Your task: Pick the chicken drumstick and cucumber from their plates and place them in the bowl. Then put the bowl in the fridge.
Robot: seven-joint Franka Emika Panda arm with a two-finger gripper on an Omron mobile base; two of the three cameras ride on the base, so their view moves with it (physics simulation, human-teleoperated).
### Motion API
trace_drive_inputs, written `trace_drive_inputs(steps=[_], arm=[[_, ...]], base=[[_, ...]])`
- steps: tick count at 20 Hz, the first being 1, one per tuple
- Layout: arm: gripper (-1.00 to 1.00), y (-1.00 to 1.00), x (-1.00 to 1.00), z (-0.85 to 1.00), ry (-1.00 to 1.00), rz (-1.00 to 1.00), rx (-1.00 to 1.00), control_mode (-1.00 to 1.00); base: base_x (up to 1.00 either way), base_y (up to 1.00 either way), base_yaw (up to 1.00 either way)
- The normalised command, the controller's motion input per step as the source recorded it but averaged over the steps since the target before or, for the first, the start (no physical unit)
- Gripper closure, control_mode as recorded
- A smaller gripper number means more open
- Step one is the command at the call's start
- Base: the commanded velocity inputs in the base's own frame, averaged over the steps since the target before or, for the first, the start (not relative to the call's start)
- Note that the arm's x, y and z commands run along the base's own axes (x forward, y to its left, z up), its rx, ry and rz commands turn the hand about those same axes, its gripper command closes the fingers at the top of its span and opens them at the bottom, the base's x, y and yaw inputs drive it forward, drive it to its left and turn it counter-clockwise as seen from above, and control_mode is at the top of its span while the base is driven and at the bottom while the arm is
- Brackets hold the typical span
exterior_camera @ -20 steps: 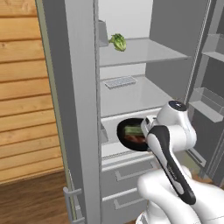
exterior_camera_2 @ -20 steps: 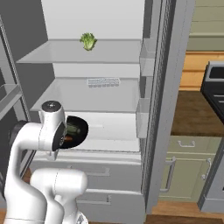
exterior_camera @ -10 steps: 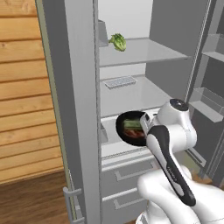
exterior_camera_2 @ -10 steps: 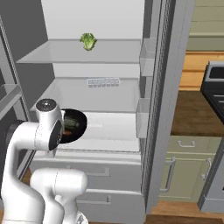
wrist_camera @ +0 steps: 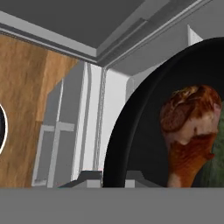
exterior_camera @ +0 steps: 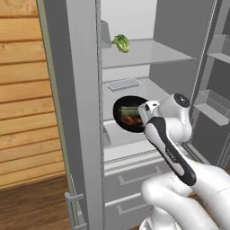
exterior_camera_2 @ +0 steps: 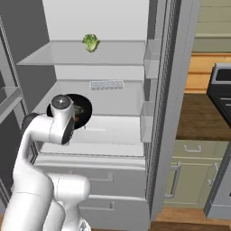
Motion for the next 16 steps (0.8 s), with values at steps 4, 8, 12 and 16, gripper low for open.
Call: trace_drive_inputs(steps=[4, 8, 12, 16], arm=[[1.00, 0.05, 1.00, 0.23, 0.03, 0.10, 0.00, -1.00], [1.00, 0.40, 0.97, 0.07, 0.00, 0.03, 0.00, -1.00], [1.00, 0.42, 0.95, 0.00, -0.03, 0.01, 0.00, -1.00], [1.00, 0.24, 0.54, -0.14, -0.02, 0.01, 0.00, -1.00]], base=[[0.00, 0.00, 0.00], [0.00, 0.00, 0.00], [0.00, 0.00, 0.00], [0.00, 0.00, 0.00]])
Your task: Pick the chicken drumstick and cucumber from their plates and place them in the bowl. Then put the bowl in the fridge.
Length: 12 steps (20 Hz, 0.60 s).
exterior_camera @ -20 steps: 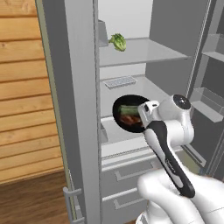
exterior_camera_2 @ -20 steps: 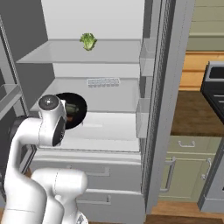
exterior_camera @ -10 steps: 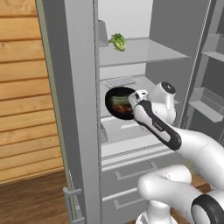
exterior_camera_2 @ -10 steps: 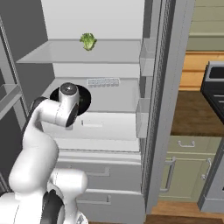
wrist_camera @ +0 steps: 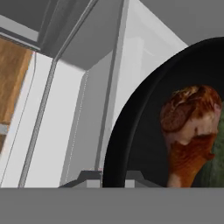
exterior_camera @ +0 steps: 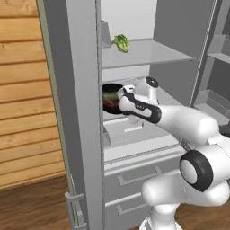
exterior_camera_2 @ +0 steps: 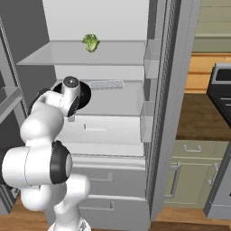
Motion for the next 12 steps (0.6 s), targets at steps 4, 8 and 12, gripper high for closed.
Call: trace_drive_inputs(steps=[4, 8, 12], arm=[[1.00, 0.04, 0.38, -0.24, -0.04, 0.00, 0.00, -1.00], [1.00, 0.03, 0.19, -0.23, -0.03, 0.00, 0.00, -1.00], [1.00, 0.04, 0.24, -0.16, -0.02, 0.00, 0.00, -1.00]], base=[[0.00, 0.00, 0.00], [0.00, 0.00, 0.00], [0.00, 0.00, 0.00]])
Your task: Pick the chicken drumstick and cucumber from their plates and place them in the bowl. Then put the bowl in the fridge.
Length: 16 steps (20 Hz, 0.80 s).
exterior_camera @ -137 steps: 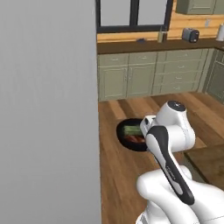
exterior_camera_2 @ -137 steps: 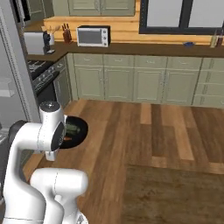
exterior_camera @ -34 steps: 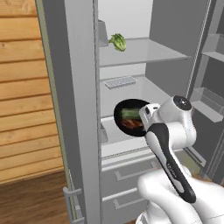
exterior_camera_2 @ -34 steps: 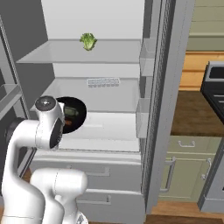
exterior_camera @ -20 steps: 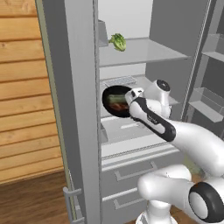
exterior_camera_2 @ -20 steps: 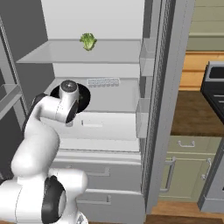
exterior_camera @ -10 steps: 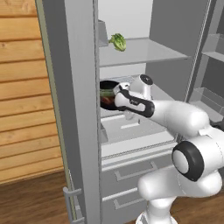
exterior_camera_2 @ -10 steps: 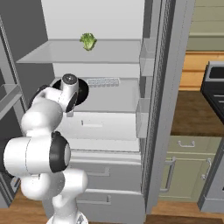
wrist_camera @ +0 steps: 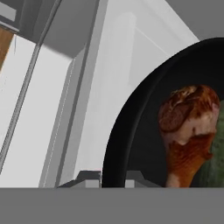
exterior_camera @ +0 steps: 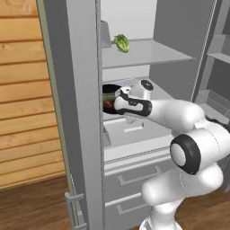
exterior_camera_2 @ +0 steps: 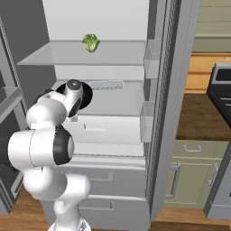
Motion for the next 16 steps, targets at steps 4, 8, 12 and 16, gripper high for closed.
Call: trace_drive_inputs(steps=[4, 8, 12, 16], arm=[[1.00, 0.05, 0.50, -0.05, 0.00, 0.00, 0.00, -1.00], [1.00, 0.08, 0.33, -0.28, 0.00, 0.00, -0.03, -1.00], [1.00, 0.04, 0.14, -0.39, 0.00, 0.00, -0.05, -1.00], [1.00, 0.02, 0.18, -0.36, 0.00, 0.00, -0.05, -1.00]], base=[[0.00, 0.00, 0.00], [0.00, 0.00, 0.00], [0.00, 0.00, 0.00], [0.00, 0.00, 0.00]])
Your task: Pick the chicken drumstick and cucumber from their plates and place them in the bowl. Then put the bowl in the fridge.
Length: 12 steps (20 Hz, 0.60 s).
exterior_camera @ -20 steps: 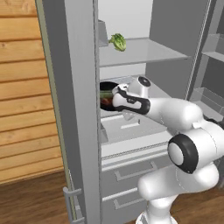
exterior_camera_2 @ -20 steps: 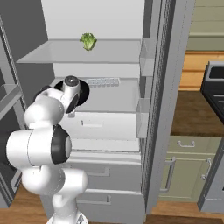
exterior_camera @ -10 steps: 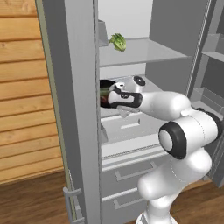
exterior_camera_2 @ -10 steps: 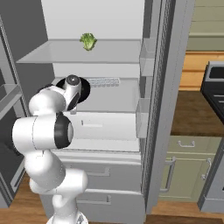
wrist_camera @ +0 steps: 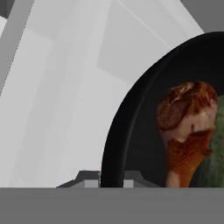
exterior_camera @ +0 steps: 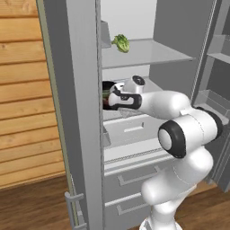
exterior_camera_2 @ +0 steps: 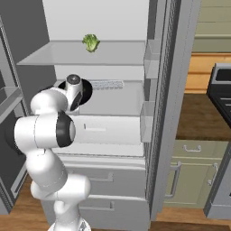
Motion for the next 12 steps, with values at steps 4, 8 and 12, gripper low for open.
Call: trace_drive_inputs(steps=[4, 8, 12], arm=[[-1.00, 0.02, -0.01, -0.22, -0.04, 0.00, -0.04, -1.00], [-1.00, 0.00, -0.27, 0.06, -0.20, 0.00, -0.01, -1.00], [-1.00, 0.00, -0.25, 0.53, -0.28, 0.00, 0.00, -1.00]], base=[[0.00, 0.00, 0.00], [0.00, 0.00, 0.00], [0.00, 0.00, 0.00]])
